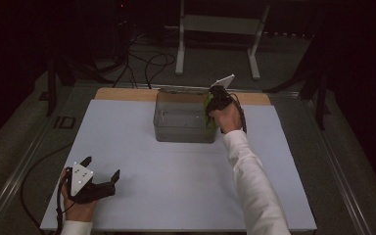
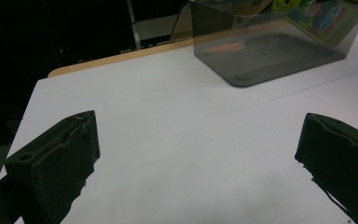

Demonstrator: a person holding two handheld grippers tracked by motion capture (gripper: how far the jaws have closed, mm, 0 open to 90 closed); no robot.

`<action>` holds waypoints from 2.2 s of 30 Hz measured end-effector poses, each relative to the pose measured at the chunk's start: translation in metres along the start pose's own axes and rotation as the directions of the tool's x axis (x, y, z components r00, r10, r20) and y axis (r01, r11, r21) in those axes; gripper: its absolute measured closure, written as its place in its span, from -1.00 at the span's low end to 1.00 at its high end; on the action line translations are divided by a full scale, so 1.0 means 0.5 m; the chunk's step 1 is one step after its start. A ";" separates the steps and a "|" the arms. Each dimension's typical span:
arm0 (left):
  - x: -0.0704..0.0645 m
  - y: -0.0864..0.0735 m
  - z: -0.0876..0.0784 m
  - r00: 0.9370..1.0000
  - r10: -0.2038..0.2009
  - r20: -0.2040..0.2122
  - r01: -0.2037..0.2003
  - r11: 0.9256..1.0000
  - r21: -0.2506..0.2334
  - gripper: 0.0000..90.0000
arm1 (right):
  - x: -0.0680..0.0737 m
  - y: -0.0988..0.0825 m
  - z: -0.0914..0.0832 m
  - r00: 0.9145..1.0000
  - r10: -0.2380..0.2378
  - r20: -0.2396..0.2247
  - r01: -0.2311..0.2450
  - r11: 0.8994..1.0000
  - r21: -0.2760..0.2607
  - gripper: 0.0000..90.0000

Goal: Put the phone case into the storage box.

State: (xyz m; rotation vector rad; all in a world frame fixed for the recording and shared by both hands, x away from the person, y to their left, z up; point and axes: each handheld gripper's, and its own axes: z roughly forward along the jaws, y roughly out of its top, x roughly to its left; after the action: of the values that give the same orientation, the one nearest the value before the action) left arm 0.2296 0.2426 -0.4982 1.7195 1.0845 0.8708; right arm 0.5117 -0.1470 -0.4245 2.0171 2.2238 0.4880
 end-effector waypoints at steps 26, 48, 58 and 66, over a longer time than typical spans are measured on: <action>0.002 0.000 -0.001 1.000 -0.004 -0.001 0.004 1.000 -0.005 -1.00 | -0.002 0.006 0.027 0.998 0.055 -0.032 -0.054 0.998 0.041 0.71; 0.000 0.000 -0.001 1.000 -0.005 0.000 0.005 1.000 -0.004 -1.00 | 0.000 0.001 0.021 1.000 0.022 -0.009 -0.022 1.000 0.003 0.58; -0.001 0.000 0.000 1.000 -0.004 0.000 0.004 1.000 -0.005 -1.00 | 0.014 -0.004 0.004 0.995 -0.067 0.074 0.070 0.997 -0.030 0.67; -0.002 0.000 0.000 1.000 -0.002 0.002 0.002 1.000 -0.005 -1.00 | 0.019 -0.010 -0.005 0.987 -0.099 0.131 0.104 0.994 -0.035 0.88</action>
State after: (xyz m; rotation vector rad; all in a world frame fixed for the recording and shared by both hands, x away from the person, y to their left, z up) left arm 0.2294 0.2418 -0.4981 1.7148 1.0823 0.8696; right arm 0.5052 -0.1385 -0.4221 1.8486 2.2071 0.3787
